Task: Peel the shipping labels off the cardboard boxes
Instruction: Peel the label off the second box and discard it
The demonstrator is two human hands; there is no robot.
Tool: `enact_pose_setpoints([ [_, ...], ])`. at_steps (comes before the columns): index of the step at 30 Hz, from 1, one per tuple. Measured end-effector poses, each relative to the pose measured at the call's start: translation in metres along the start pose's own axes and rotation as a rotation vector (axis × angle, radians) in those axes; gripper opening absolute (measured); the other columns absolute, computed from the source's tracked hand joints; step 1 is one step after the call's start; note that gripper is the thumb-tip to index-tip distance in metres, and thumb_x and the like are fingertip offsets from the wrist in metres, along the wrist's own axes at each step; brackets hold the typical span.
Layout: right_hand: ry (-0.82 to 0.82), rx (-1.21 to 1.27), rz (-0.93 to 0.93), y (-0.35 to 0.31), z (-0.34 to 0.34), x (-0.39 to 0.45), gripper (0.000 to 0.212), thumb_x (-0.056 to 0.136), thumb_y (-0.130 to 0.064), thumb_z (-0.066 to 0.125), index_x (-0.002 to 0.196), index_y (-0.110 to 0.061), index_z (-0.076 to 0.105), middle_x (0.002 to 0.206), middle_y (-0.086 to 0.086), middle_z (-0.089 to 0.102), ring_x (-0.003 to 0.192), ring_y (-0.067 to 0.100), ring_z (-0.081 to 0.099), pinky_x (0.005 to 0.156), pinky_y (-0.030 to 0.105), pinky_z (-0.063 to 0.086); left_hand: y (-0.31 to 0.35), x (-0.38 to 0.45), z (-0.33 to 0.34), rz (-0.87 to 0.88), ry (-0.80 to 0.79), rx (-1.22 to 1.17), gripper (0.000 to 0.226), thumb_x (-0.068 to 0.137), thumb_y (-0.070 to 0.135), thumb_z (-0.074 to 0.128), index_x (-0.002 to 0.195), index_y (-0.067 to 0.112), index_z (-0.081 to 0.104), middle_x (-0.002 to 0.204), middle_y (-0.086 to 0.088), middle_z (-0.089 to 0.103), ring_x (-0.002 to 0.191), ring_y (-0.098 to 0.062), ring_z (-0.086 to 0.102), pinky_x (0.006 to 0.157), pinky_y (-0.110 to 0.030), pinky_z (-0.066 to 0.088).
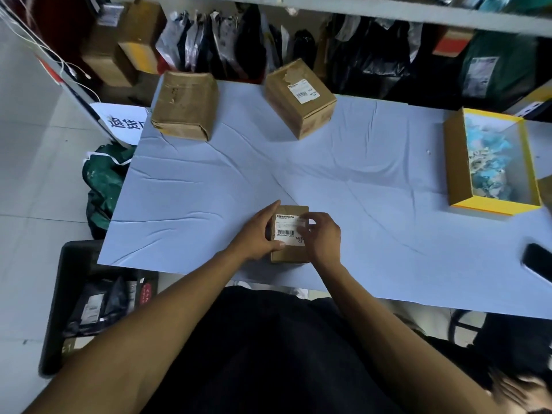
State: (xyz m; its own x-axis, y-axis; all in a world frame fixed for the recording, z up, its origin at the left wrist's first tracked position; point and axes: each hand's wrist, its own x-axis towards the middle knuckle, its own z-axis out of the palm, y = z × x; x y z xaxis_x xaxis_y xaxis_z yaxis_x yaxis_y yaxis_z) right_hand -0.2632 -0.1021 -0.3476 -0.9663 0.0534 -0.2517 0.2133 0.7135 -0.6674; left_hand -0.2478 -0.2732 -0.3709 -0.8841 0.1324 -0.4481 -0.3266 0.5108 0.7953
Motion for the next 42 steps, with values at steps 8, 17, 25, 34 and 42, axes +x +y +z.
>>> enact_pose_setpoints([
  [8, -0.001, 0.020, 0.098, -0.009, 0.002, 0.006, 0.018, 0.081, -0.006, 0.066, 0.098, -0.010, 0.072, 0.114, 0.007, 0.062, 0.097, 0.024, 0.063, 0.075, 0.025, 0.043, -0.004, 0.002, 0.000, 0.018, 0.006, 0.017, 0.106, 0.070, 0.019, 0.083, 0.153, 0.037, 0.019, 0.152, 0.002, 0.040, 0.132, -0.019, 0.047, 0.106, -0.044, 0.046],
  [17, 0.037, 0.028, -0.046, 0.004, 0.006, -0.009, 0.029, 0.088, -0.012, 0.061, 0.115, -0.015, 0.068, 0.119, 0.001, 0.063, 0.096, 0.018, 0.064, 0.086, 0.031, 0.052, -0.005, 0.003, 0.001, 0.025, 0.006, 0.016, 0.108, 0.069, 0.020, 0.085, 0.153, 0.038, 0.018, 0.153, 0.002, 0.038, 0.133, -0.020, 0.045, 0.107, -0.044, 0.045],
  [25, 0.020, -0.048, -0.028, -0.002, 0.006, -0.004, 0.024, 0.087, -0.009, 0.060, 0.109, -0.011, 0.069, 0.118, 0.005, 0.061, 0.094, 0.023, 0.062, 0.078, 0.025, 0.045, -0.006, 0.004, 0.001, 0.011, 0.006, -0.009, 0.108, 0.068, 0.018, 0.084, 0.151, 0.041, 0.019, 0.150, 0.002, 0.041, 0.131, -0.019, 0.048, 0.105, -0.044, 0.047],
  [34, -0.075, -0.113, 0.031, -0.004, 0.006, 0.010, 0.020, 0.087, -0.004, 0.054, 0.107, -0.003, 0.059, 0.118, 0.012, 0.050, 0.102, 0.030, 0.056, 0.086, 0.038, 0.052, -0.003, 0.003, 0.001, -0.004, 0.001, -0.007, 0.108, 0.067, 0.017, 0.085, 0.152, 0.037, 0.021, 0.149, 0.003, 0.042, 0.129, -0.019, 0.049, 0.105, -0.043, 0.046],
  [42, -0.059, -0.009, 0.031, -0.001, 0.006, 0.004, 0.016, 0.084, -0.008, 0.061, 0.100, -0.007, 0.062, 0.115, 0.009, 0.053, 0.096, 0.027, 0.059, 0.081, 0.033, 0.051, -0.002, 0.003, 0.001, -0.006, 0.009, -0.011, 0.108, 0.069, 0.014, 0.085, 0.153, 0.037, 0.021, 0.147, 0.001, 0.045, 0.127, -0.019, 0.051, 0.103, -0.043, 0.049],
])
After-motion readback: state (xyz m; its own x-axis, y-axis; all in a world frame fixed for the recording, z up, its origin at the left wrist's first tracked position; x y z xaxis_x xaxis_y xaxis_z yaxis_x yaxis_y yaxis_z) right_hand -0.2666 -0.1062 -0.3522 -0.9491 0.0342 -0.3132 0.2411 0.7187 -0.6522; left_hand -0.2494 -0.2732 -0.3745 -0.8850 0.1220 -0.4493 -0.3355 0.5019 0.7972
